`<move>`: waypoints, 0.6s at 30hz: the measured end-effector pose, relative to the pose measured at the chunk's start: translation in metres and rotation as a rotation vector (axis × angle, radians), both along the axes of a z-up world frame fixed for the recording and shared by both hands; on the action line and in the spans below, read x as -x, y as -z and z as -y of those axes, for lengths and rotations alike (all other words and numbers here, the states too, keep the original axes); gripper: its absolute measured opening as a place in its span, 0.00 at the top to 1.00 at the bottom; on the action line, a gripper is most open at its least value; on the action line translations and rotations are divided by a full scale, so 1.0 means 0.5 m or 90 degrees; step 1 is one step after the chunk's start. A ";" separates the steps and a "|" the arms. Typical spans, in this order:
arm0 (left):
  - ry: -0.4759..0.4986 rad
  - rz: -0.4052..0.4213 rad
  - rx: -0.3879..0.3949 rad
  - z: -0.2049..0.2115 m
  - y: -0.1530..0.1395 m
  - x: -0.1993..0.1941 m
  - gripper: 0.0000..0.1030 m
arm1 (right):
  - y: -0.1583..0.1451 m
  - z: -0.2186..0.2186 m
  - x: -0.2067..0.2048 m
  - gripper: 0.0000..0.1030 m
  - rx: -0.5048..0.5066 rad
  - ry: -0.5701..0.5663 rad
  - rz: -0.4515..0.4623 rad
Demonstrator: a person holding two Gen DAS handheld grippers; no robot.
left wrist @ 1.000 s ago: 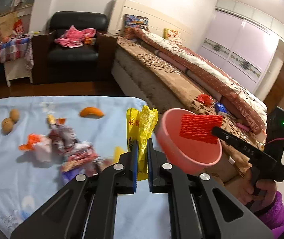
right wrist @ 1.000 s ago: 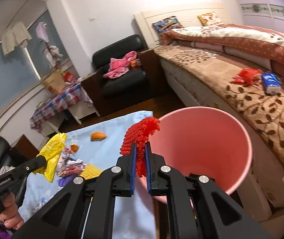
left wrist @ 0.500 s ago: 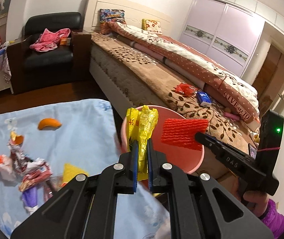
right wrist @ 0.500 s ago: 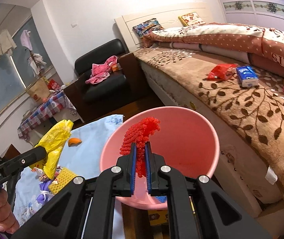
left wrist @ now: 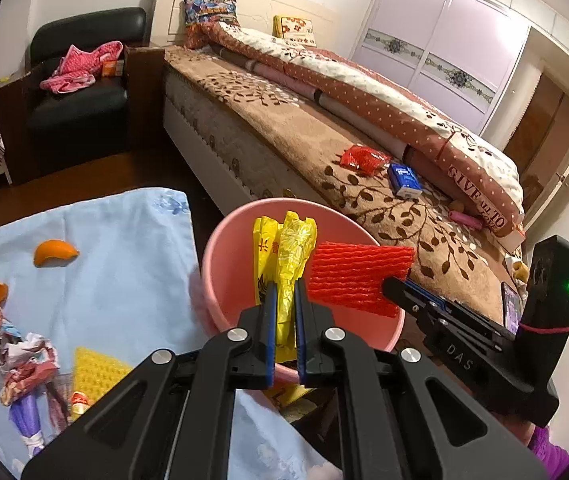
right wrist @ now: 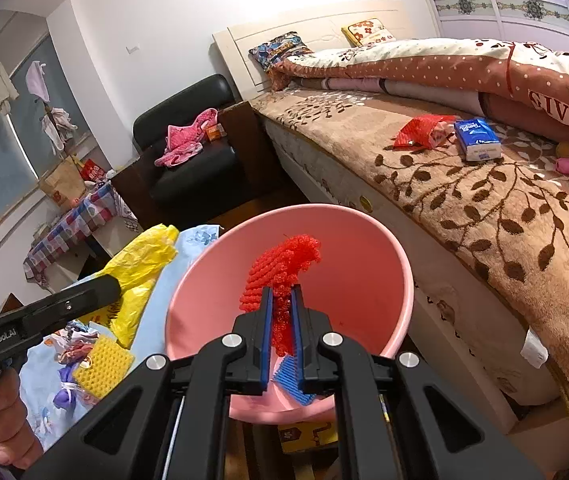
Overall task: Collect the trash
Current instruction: 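Carry the bag and red net over the pink bucket and open both tools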
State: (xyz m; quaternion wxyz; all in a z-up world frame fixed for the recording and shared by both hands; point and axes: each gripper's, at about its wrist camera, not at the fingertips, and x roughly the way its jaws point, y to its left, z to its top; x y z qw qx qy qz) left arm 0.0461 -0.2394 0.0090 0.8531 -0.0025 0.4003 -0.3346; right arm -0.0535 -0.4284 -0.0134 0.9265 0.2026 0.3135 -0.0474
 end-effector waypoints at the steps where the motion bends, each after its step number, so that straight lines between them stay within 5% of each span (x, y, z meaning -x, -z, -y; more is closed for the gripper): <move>1: 0.002 -0.001 -0.003 0.006 0.003 -0.002 0.93 | 0.002 0.002 -0.001 0.92 -0.001 0.001 -0.001; 7: -0.004 -0.015 -0.018 0.024 0.020 -0.014 0.93 | 0.015 0.011 -0.003 0.90 -0.009 0.008 -0.011; 12: -0.012 -0.031 -0.028 0.029 0.029 -0.021 0.92 | 0.020 0.014 -0.002 0.74 -0.012 0.013 -0.014; 18: -0.016 -0.018 -0.035 0.030 0.025 -0.015 0.66 | 0.015 0.013 0.004 0.57 -0.007 0.019 -0.005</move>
